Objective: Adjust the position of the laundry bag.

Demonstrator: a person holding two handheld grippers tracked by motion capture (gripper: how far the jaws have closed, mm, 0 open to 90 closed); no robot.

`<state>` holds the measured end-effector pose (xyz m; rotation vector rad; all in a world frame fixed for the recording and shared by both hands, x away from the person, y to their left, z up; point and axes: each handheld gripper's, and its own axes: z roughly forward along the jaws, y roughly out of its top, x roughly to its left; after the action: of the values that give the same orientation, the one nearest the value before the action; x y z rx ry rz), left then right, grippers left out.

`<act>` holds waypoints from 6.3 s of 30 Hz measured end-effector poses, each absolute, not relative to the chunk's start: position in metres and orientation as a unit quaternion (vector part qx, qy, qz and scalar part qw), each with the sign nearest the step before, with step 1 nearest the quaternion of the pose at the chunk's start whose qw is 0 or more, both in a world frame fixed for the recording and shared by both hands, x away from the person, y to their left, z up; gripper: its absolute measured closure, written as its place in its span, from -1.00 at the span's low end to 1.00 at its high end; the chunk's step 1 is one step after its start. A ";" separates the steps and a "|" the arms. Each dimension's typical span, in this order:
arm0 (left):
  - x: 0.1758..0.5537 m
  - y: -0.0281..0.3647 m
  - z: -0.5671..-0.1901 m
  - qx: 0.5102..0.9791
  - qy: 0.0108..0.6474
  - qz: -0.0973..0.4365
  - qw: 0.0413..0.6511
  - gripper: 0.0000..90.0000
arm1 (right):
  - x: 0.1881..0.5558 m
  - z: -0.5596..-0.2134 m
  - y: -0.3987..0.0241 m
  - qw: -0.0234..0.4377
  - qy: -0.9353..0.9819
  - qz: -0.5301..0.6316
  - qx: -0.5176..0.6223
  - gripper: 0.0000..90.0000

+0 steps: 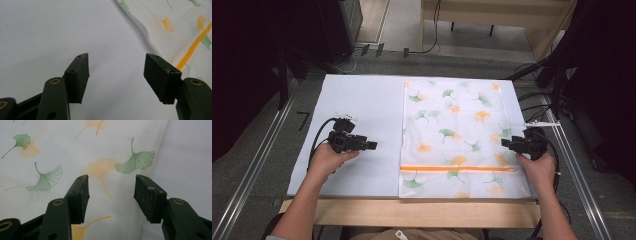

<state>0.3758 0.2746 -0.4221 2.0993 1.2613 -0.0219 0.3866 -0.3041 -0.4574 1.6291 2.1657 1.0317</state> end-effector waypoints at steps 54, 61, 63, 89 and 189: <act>0.370 0.211 -0.423 0.822 0.444 -0.030 0.355 -0.10 | 0.380 -0.461 -0.312 0.113 0.744 0.344 0.561 -0.05; 0.369 0.200 -0.423 0.831 0.431 -0.024 0.350 -0.10 | 0.377 -0.460 -0.313 0.116 0.744 0.345 0.560 -0.05; 0.370 0.197 -0.425 0.832 0.429 -0.027 0.351 -0.10 | 0.376 -0.460 -0.314 0.117 0.743 0.344 0.562 -0.05; 0.381 0.164 -0.452 0.836 0.441 -0.011 0.327 -0.15 | 0.377 -0.472 -0.319 0.108 0.751 0.320 0.568 -0.09; 0.371 0.290 -0.414 0.774 0.531 0.023 0.346 -0.06 | 0.417 -0.443 -0.182 0.047 0.818 0.351 0.453 0.27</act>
<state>0.3711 0.2900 -0.4137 2.0078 1.3770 0.0589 0.4174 -0.1818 -0.4428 1.3834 2.4963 1.0703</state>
